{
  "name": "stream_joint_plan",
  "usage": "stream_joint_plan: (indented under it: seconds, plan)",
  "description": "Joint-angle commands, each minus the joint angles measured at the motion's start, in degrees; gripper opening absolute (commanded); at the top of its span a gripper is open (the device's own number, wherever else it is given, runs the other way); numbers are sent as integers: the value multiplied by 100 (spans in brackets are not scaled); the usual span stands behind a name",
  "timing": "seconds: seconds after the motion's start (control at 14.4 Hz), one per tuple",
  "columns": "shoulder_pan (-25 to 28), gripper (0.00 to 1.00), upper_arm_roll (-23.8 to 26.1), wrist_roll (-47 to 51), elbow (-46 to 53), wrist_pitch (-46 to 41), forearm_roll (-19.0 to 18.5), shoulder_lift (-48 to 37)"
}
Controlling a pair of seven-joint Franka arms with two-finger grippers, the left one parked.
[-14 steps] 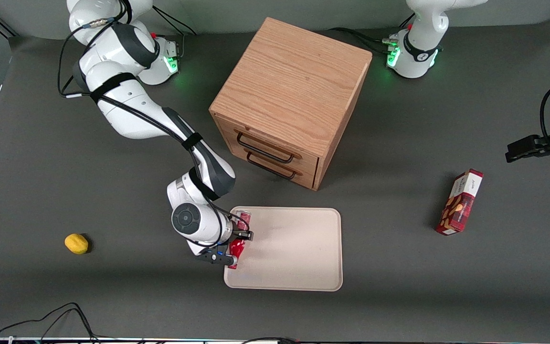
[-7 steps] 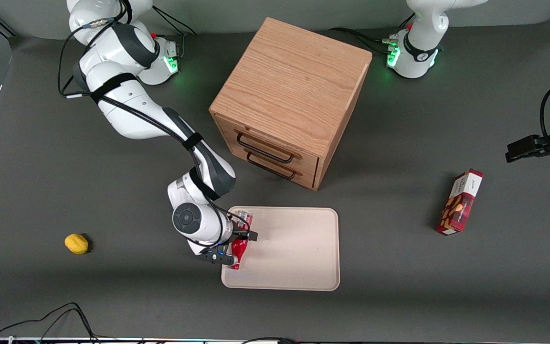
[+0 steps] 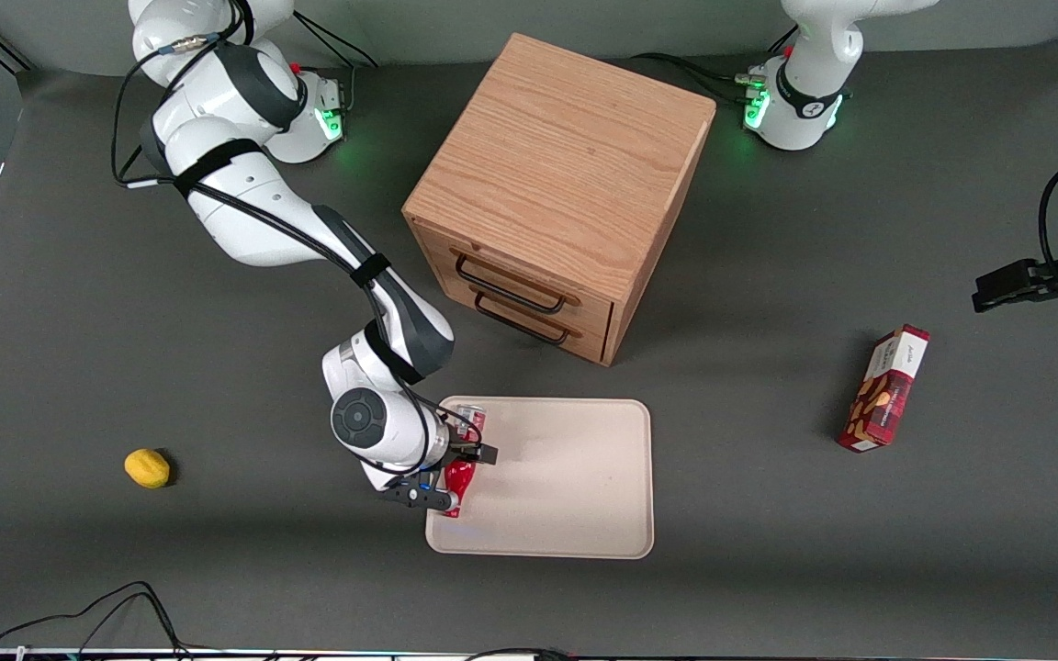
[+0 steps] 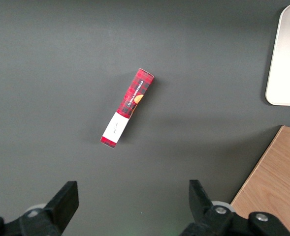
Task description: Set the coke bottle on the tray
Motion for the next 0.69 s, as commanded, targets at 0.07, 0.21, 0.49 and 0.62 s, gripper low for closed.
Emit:
stream_joint_plan:
  seconds: [0.07, 0.21, 0.49, 0.62]
  plan:
    - [-62, 100, 183, 143, -136, -162, -152, -978]
    - [-106, 100, 174, 125, -145, -852, -161, -1550]
    - [-412, 100, 165, 108, -154, -2881, -143, -2938]
    - [-615, 100, 69, 116, -163, -3700, -99, -3641]
